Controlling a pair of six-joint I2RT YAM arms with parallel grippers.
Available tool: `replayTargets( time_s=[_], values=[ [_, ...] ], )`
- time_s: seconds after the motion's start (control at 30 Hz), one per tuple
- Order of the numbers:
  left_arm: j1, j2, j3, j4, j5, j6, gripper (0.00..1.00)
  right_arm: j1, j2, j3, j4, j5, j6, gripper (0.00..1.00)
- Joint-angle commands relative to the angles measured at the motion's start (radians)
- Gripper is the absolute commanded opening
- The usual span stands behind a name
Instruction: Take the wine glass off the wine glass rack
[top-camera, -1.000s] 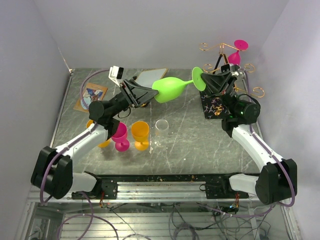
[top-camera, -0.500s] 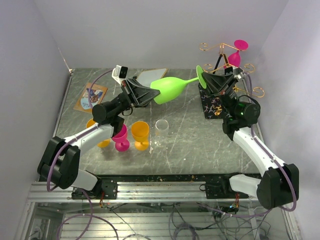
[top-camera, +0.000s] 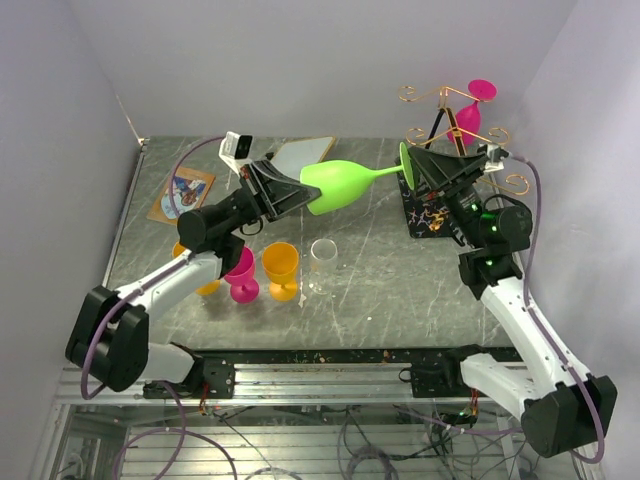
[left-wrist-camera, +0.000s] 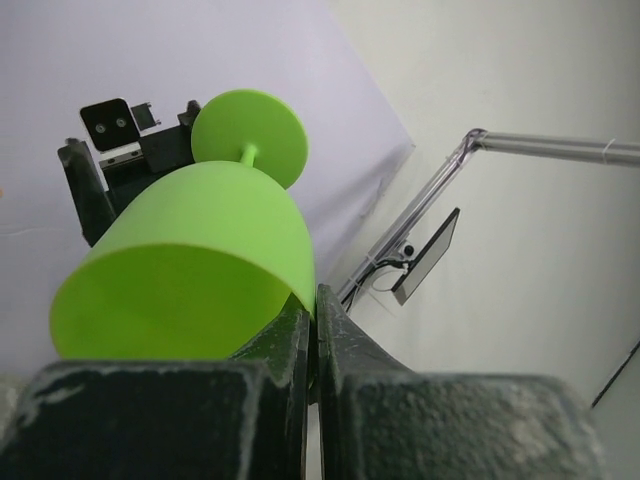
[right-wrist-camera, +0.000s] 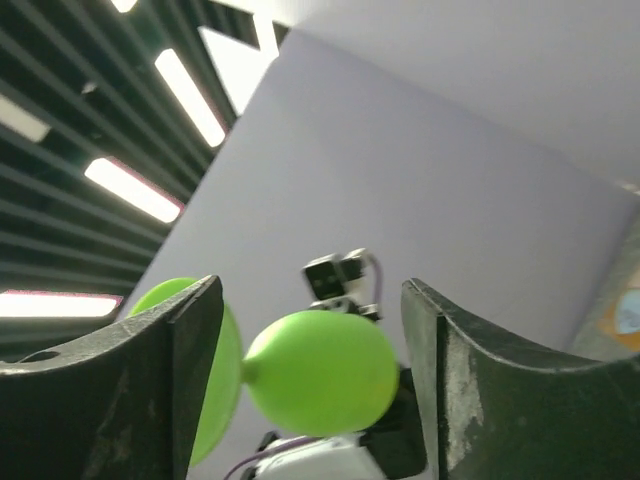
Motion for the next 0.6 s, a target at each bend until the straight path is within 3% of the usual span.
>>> replayTargets(
  time_s=[0.0, 0.1, 0.2, 0.33, 0.4, 0.57],
  values=[
    [-0.005, -0.069, -0.006, -0.111, 0.045, 0.133, 0.07, 0.000, -0.068, 0.032, -0.268, 0.145, -0.222, 0.76],
    [-0.010, -0.126, 0.009, -0.359, 0.052, 0.281, 0.07, 0.000, -0.121, 0.092, -0.452, 0.295, -0.360, 0.79],
    [-0.042, -0.197, 0.058, -0.725, 0.016, 0.510, 0.07, 0.001, -0.164, 0.150, -0.623, 0.468, -0.469, 0.82],
    [-0.169, -0.256, 0.214, -1.256, -0.166, 0.864, 0.07, 0.001, -0.218, 0.183, -0.703, 0.622, -0.593, 0.85],
    [-0.231, -0.250, 0.264, -1.392, -0.246, 0.962, 0.07, 0.000, -0.239, 0.184, -0.705, 0.662, -0.632, 0.87],
    [-0.320, -0.199, 0.320, -1.550, -0.328, 1.038, 0.07, 0.000, -0.274, 0.183, -0.707, 0.733, -0.694, 0.88]
  ],
)
